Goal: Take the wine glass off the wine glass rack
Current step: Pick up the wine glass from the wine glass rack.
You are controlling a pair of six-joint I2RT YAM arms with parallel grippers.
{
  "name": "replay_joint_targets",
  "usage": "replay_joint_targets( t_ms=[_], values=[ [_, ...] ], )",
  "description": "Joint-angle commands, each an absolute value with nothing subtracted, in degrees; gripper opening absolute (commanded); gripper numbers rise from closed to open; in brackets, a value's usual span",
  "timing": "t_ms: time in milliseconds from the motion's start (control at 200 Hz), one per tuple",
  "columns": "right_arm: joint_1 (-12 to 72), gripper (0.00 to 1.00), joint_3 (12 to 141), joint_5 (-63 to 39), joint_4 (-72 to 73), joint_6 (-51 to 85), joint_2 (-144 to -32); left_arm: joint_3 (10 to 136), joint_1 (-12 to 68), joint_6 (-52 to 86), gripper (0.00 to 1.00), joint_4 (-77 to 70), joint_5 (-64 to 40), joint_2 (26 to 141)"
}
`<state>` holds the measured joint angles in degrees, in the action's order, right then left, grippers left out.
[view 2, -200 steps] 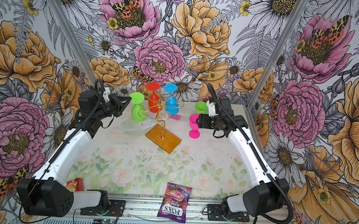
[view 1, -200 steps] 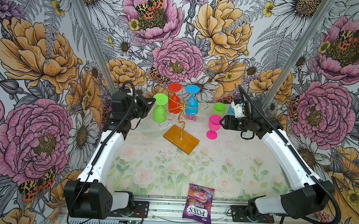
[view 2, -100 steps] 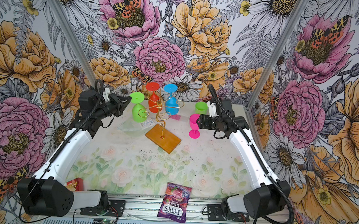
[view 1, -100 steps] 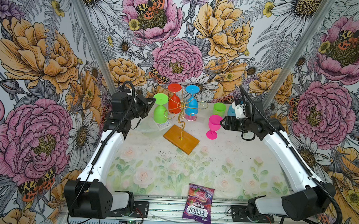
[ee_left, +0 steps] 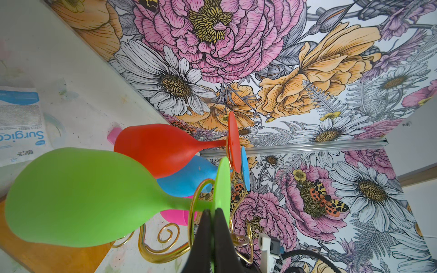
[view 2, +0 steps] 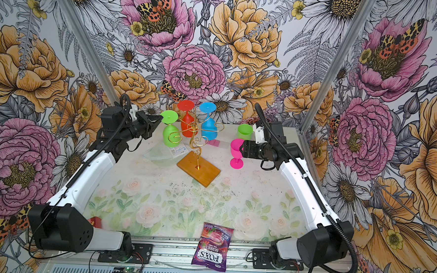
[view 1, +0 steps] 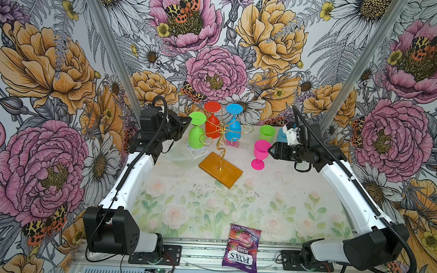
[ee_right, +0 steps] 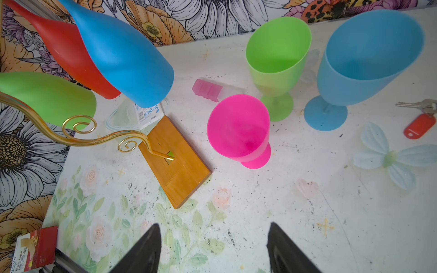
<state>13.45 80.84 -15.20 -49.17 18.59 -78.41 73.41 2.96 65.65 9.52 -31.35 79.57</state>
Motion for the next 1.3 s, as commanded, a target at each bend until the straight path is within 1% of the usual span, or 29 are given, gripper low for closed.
replay_joint_targets(
  t_ms=[0, 295, 530, 806, 1066, 1291],
  values=[
    [13.06, 0.72, 80.16, -16.00, -47.46, 19.33, -76.51, 75.76, 3.88, 64.78, 0.00, 7.30, -31.48, 80.05],
    [12.65, 0.72, 79.23, -16.50, -46.94, 19.47, -76.27, 76.18, 5.32, 62.90, 0.00, 9.18, -32.51, 79.75],
    [12.55, 0.72, 79.01, -16.70, -46.76, 19.61, -75.98, 74.92, 7.38, 57.89, 0.00, 15.30, -30.06, 74.69],
    [12.55, 0.72, 79.01, -17.78, -46.06, 20.53, -76.08, 72.88, 6.34, 55.87, 0.00, 19.37, -29.66, 70.35],
    [12.57, 0.72, 78.94, -18.12, -46.05, 20.65, -75.44, 68.56, 3.65, 54.94, 0.00, 21.25, -28.81, 65.35],
    [12.56, 0.72, 79.01, -18.62, -45.92, 20.74, -75.86, 67.92, 2.46, 50.77, 0.00, 24.08, -26.73, 61.21]
  ],
)
